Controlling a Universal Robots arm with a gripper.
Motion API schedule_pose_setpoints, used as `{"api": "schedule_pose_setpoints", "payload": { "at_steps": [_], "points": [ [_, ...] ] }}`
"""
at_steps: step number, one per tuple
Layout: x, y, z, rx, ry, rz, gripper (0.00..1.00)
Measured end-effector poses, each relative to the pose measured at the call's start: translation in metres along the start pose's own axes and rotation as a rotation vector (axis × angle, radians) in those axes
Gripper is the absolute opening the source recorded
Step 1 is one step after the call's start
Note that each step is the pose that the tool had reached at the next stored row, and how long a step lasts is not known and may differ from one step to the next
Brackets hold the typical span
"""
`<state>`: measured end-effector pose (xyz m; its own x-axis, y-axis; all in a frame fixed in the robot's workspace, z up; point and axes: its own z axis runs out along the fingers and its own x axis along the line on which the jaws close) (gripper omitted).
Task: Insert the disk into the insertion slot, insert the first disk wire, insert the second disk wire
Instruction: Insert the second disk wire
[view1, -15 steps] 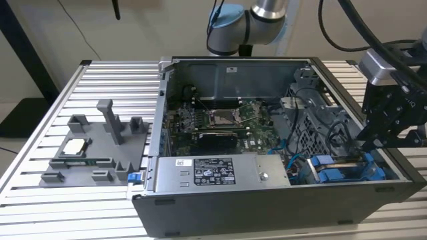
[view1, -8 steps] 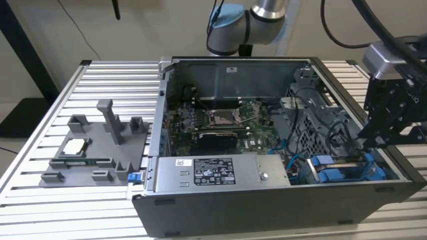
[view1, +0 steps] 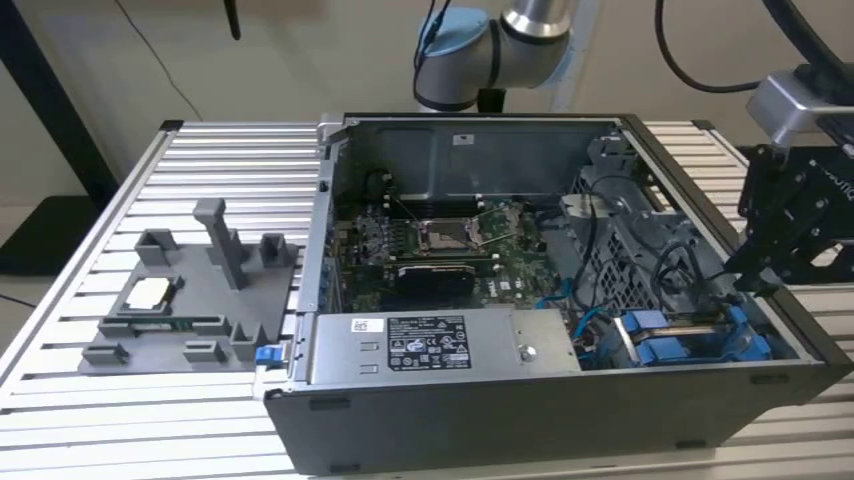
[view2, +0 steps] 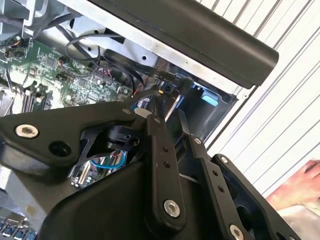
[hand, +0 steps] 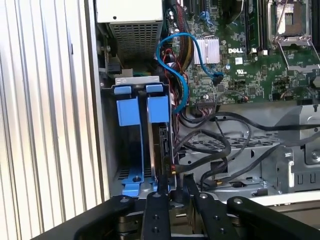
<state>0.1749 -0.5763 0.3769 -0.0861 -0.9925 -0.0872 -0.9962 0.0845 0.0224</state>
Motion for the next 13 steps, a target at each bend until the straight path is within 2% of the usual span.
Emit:
{"api": "schedule_pose_setpoints", "payload": {
  "at_steps": [6, 13],
  "points": [
    [-0.0008, -0.0089, -0.0002, -0.0129, 0.0013, 0.002, 0.27],
    [-0.0014, -0.0195, -0.0002, -0.0172, 0.0015, 0.003, 0.27]
  ]
}}
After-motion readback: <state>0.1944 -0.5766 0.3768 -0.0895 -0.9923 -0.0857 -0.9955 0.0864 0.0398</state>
